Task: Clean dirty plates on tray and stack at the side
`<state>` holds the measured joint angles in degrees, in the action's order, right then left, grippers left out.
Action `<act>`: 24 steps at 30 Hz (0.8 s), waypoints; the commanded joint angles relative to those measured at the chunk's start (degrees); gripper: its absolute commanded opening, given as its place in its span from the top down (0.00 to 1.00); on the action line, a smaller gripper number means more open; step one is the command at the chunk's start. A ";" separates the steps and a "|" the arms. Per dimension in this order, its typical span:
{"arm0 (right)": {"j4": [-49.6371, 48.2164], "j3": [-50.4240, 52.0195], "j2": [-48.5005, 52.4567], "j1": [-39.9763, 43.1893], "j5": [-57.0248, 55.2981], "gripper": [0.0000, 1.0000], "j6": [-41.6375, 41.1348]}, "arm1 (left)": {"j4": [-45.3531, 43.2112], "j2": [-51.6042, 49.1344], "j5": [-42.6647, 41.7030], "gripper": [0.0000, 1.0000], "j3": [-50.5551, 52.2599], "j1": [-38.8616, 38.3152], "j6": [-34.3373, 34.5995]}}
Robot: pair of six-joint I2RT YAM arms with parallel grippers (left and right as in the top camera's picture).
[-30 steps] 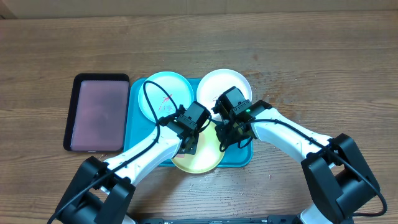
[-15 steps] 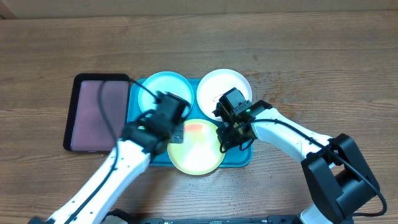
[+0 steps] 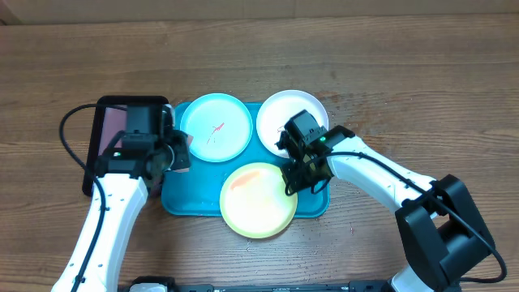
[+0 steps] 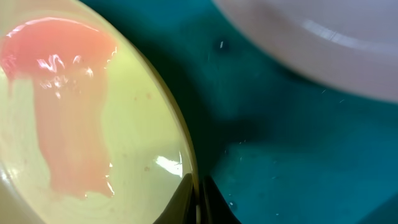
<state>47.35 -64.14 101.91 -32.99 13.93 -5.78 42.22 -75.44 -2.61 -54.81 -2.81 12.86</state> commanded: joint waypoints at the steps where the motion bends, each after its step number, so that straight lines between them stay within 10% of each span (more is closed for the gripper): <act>1: 1.31 -5.51 -0.85 0.15 -4.92 0.96 0.24 | -0.07 -0.33 -2.75 0.90 -1.38 2.05 -2.64; 24: -4.48 -16.35 -5.38 -6.08 -40.00 0.96 -0.20 | -5.55 -4.83 -0.72 0.96 -1.38 9.66 -7.13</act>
<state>43.66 -78.35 98.54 -36.64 -17.50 -5.74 37.28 -78.24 -4.10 -54.81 6.52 7.40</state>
